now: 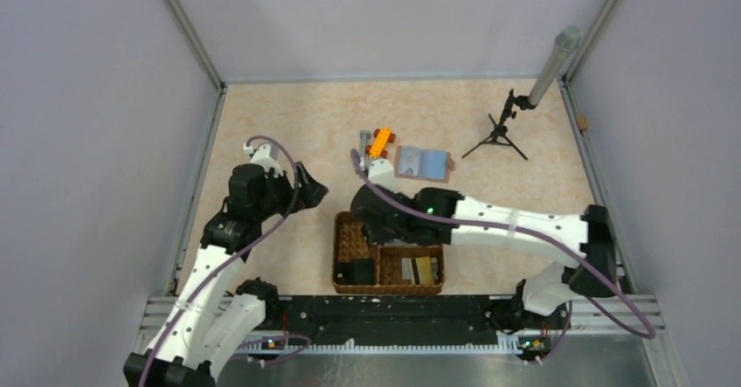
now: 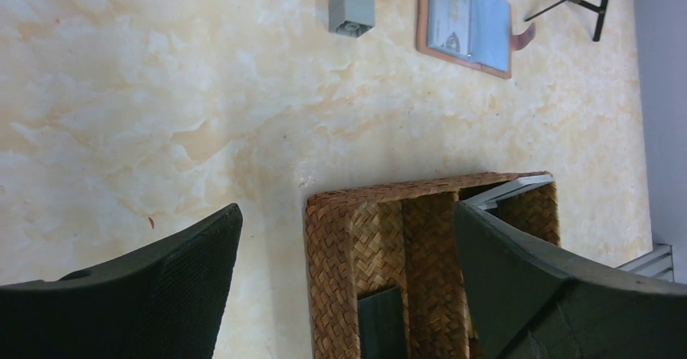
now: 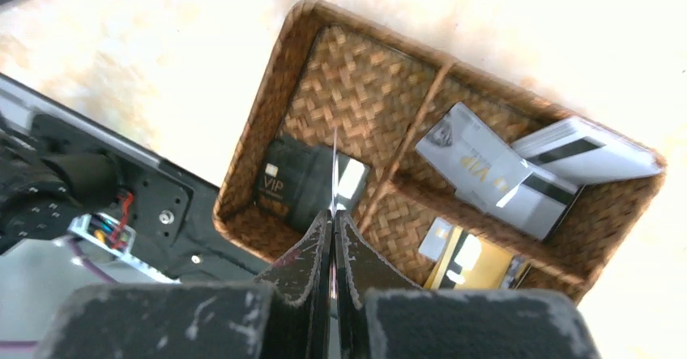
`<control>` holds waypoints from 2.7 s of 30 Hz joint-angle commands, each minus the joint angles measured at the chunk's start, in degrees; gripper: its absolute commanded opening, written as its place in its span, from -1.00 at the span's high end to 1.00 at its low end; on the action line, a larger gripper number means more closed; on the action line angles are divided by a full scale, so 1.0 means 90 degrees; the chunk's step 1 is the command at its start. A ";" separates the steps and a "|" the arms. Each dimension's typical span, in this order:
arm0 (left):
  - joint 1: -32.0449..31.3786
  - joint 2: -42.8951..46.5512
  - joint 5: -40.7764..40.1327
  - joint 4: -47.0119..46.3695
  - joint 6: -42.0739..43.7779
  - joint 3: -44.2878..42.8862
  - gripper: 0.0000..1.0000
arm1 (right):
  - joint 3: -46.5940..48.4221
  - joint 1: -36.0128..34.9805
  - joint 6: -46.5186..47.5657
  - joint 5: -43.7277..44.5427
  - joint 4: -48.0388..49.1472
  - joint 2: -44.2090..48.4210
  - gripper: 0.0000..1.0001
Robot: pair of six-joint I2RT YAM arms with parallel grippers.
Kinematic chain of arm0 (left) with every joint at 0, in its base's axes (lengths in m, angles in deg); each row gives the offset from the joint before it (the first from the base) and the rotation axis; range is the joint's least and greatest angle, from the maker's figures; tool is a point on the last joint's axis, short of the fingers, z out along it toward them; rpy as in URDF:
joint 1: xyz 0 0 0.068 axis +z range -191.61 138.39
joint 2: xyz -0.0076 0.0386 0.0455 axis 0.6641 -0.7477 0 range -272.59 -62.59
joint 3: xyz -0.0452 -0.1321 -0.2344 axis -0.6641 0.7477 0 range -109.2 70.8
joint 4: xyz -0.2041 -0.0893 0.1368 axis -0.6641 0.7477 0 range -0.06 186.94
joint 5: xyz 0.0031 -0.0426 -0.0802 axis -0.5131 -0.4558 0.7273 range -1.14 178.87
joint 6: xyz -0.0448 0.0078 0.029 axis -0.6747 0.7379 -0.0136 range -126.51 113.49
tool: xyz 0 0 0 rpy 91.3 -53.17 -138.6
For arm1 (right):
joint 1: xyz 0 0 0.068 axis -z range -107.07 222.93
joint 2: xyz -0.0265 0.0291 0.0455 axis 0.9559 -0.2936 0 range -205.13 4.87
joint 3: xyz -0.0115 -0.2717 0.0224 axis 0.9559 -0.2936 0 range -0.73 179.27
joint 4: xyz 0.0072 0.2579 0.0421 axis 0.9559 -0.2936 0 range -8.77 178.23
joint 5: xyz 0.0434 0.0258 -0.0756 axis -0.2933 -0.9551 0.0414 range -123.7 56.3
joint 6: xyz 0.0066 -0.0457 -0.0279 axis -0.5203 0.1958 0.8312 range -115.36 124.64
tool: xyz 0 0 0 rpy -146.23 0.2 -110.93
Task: Put the credit cards into the card holder
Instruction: Pick up the credit card from the storage box, then insert the credit card into the card holder.
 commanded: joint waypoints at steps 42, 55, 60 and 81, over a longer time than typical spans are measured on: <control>-0.2180 -0.2035 0.5540 -0.0222 0.1825 -0.1319 1.00 | -0.1461 0.4266 0.3818 -0.8605 0.2327 0.1050 0.82; -0.1697 -0.4778 0.3547 -0.2210 -0.0183 -0.3172 1.00 | -0.1775 0.6286 0.2922 -0.4986 0.2581 0.1420 -0.41; -0.1660 -0.6460 0.3334 -0.1711 -0.0159 -0.4670 1.00 | -0.1837 0.6288 0.2793 -0.3069 0.2773 0.0872 -0.42; -0.1563 -0.9726 0.3610 -0.1716 -0.0576 -0.7205 1.00 | -0.1287 0.6282 0.2612 -0.0988 0.3599 -0.1580 0.26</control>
